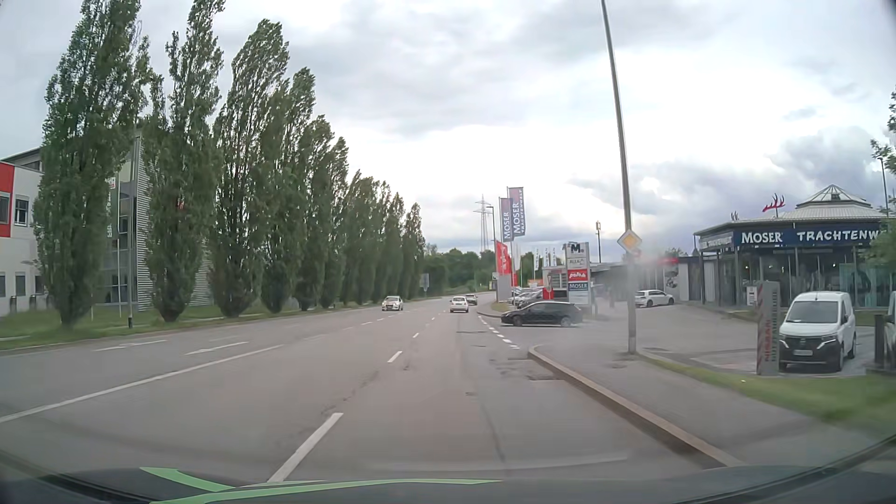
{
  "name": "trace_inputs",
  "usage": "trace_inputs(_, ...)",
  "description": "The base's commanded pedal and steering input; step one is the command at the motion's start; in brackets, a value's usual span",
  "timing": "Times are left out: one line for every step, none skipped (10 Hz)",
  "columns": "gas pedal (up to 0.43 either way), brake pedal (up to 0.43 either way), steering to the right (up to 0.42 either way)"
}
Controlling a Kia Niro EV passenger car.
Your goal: Follow the waypoints while adhering to traffic rules and regulations
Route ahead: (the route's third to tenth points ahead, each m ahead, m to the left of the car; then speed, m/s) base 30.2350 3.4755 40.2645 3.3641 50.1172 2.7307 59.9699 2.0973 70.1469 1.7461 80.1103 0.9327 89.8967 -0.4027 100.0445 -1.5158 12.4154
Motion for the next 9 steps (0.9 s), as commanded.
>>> trace_inputs(0.079,0.0,-0.003)
trace_inputs(0.067,0.0,-0.003)
trace_inputs(0.067,0.0,-0.002)
trace_inputs(0.067,0.0,-0.002)
trace_inputs(0.059,0.0,-0.001)
trace_inputs(0.059,0.0,-0.001)
trace_inputs(0.059,0.0,-0.002)
trace_inputs(0.059,0.0,-0.001)
trace_inputs(0.059,0.0,-0.001)
